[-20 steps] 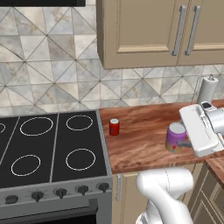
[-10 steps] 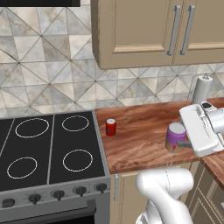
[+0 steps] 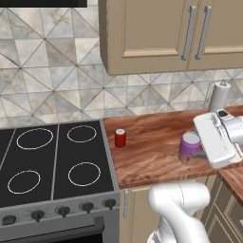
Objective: Four empty soda cans are scattered around the kitchen. Gather all the cans and cluster them next to the stove for recycling.
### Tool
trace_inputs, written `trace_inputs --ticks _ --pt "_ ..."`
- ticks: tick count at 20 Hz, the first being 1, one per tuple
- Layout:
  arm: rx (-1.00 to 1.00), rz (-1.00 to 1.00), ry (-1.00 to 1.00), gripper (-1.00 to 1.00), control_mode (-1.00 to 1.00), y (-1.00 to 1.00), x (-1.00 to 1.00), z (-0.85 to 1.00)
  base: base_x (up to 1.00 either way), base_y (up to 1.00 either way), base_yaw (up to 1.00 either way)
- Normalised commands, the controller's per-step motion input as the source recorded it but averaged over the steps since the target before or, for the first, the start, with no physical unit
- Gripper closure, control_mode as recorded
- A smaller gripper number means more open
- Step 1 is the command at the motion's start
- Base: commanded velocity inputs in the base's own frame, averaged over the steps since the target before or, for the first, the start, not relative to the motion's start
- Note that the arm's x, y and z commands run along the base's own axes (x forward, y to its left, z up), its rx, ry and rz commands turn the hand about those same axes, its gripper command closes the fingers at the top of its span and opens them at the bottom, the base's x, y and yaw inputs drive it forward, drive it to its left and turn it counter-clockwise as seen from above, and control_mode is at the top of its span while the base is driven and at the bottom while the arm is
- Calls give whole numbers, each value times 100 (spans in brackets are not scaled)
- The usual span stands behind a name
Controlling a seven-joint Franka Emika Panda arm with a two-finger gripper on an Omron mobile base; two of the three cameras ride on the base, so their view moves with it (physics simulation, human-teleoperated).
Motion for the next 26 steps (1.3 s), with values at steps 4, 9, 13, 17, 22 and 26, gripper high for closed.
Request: trace_inputs --ticks 4,9,13,17,22,26 --pt "0 2 -3 100 -100 0 44 -11 0 0 0" --pt "0 1 -1 100 -100 2 49 -13 0 0 0" --pt "3 0 -7 100 -100 3 36 -24 0 0 0" --pt "9 -2 -13 100 -100 2 27 -31 0 0 0" --pt "8 -3 -5 100 -100 11 31 -29 0 0 0" --pt "2 -3 2 100 -100 24 34 -13 0 0 0"
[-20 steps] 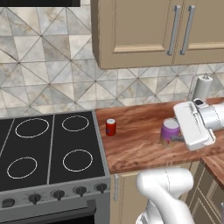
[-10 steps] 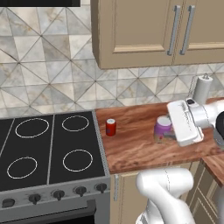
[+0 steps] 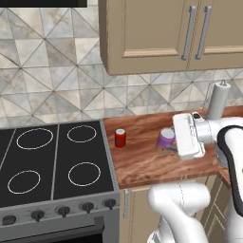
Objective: Four empty soda cans are scattered around the kitchen. Gather all the cans and cluster them next to the stove for recycling.
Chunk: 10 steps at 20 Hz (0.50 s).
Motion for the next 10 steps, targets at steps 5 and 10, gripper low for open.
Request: trace_inputs --ticks 5,10 --pt "0 -2 6 100 -100 19 35 -10 0 0 0" --pt "0 -1 6 100 -100 1 34 -22 0 0 0"
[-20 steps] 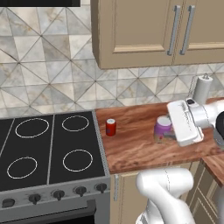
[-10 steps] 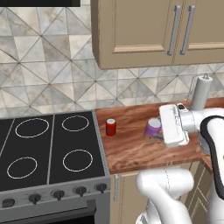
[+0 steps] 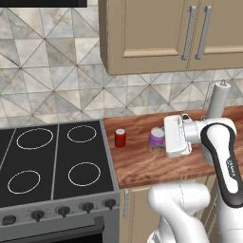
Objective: Four empty soda cans are scattered around the kitchen. Gather all the cans and cluster them next to the stove for recycling.
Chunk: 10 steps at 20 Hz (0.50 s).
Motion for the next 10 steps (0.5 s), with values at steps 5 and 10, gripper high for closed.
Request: trace_inputs --ticks 5,10 --pt "0 0 1 100 -100 0 33 -27 0 0 0" --pt "0 0 0 100 -100 0 35 -26 0 0 0"
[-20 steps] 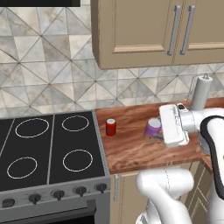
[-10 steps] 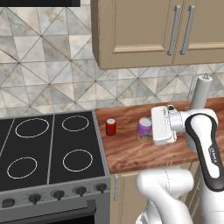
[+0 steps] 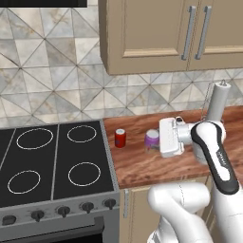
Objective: Four empty soda cans are scattered around the kitchen. Gather all the cans and cluster them next to the stove for recycling.
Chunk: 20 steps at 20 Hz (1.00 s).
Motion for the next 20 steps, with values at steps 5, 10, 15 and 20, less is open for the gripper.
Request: trace_inputs --ticks 5,10,15,20 --pt "0 0 0 100 -100 0 29 -22 0 0 0" --pt "0 0 0 100 -100 -7 21 -20 0 0 0" --pt "0 0 0 100 -100 -10 20 -20 0 0 0" --pt "0 0 0 100 -100 -5 23 -19 0 0 0"
